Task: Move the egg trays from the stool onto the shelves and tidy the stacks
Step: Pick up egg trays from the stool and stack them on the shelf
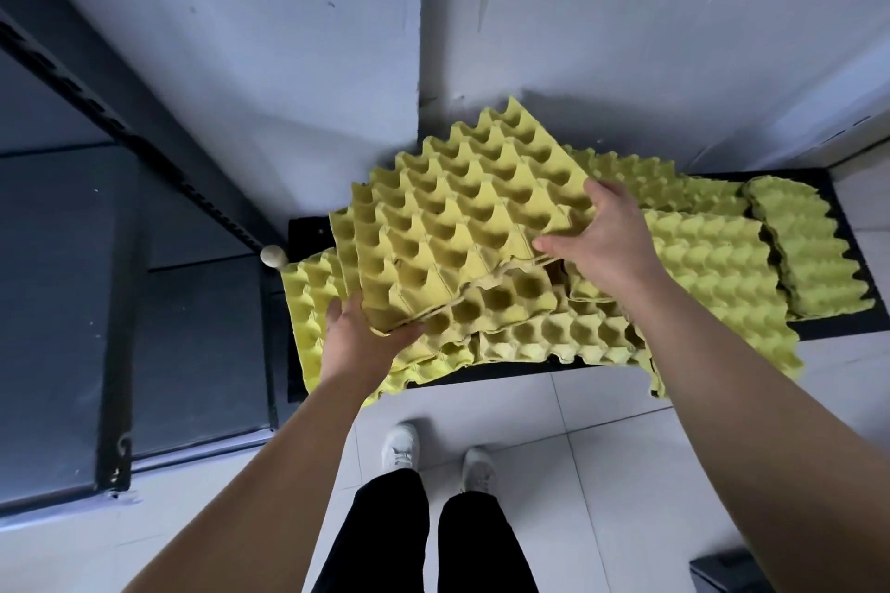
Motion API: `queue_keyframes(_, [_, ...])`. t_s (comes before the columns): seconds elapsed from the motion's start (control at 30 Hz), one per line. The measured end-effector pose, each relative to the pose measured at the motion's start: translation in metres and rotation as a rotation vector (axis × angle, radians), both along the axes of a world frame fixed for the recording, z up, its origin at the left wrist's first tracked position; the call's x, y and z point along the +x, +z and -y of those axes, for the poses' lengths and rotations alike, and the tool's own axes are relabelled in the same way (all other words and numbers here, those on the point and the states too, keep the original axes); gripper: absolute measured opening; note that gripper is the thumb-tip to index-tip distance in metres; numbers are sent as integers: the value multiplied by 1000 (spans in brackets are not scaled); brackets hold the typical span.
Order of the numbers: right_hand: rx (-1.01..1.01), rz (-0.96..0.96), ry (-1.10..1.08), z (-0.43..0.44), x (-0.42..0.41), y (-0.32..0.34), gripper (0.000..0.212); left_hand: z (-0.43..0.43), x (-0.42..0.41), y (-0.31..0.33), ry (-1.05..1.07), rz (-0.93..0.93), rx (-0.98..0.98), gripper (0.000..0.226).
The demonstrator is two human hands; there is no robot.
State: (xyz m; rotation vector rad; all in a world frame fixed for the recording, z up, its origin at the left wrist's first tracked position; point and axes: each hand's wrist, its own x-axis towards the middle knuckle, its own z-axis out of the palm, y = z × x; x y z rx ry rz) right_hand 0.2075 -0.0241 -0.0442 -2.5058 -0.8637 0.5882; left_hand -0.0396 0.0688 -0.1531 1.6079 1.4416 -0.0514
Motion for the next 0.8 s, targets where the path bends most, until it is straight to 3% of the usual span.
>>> queue_keyframes(0.1, [-21,17,-1,4,0,6,99,-2,4,13,79,129,-15,74])
queue_keyframes(0.2, [10,-15,-47,12,-4,13,94,-3,9,37,99,211,-22,111])
queue_keyframes(0.27, [39,-18,-65,20,-7,21,92,-3,7,54,100,253,8,117])
queue_keyframes(0.6, [203,13,-58,65,-37,94,100,21,-23,153,66,360,337,85])
queue_keyframes(0.8, [357,77,23,105,-73,150,98,69,-64,218,126,415,533,91])
